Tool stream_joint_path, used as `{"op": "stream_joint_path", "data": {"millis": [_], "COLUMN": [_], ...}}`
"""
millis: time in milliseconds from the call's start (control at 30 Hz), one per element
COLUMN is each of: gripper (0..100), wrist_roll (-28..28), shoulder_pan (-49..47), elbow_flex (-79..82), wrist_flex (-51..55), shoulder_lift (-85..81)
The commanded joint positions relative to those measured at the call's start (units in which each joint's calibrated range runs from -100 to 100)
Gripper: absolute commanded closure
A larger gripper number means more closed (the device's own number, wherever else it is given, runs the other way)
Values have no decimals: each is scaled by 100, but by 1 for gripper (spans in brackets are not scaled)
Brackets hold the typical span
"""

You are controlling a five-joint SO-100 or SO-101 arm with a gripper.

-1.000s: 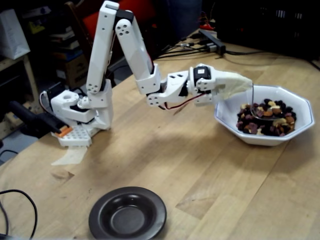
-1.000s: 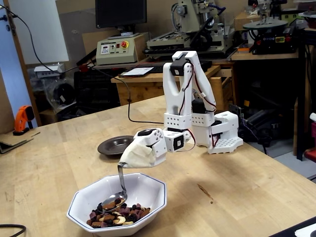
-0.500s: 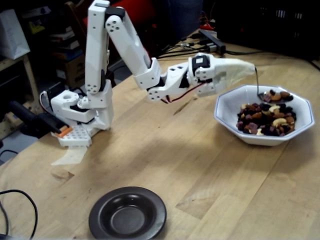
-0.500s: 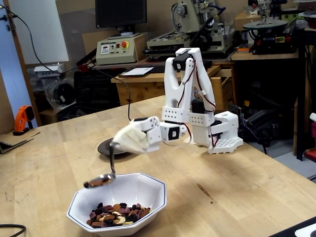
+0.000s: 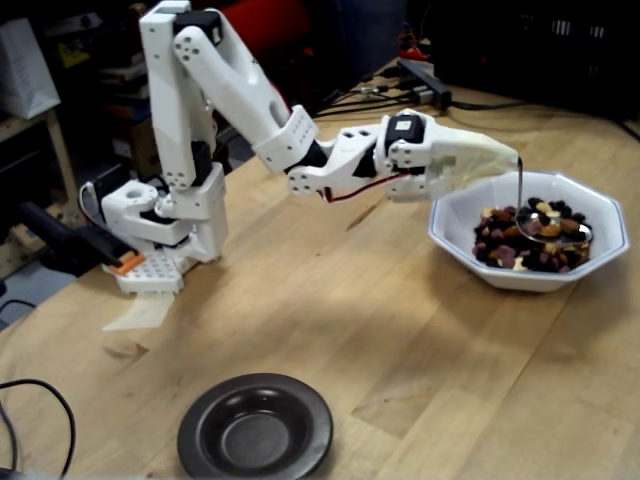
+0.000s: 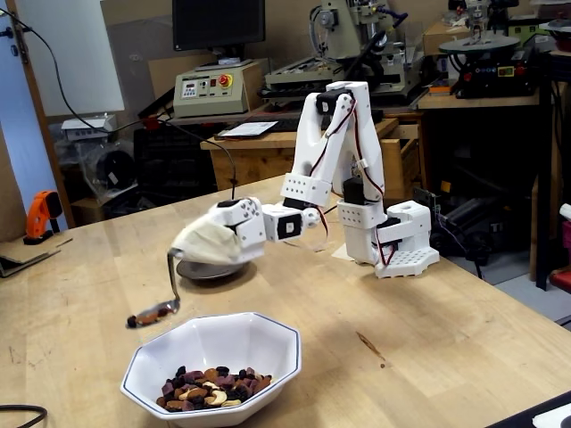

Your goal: Use spoon to transfer food from the white bowl to brown plate

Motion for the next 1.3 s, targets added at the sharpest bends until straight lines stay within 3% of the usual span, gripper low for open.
{"op": "stream_joint_path", "data": {"millis": [0, 1267], "gripper": [96, 96], "wrist_roll": [-5, -5], "shoulder_pan": [261, 2728], "elbow_flex": [-183, -183], "wrist_flex": [303, 690], "shoulder_lift": [-957, -1282]}}
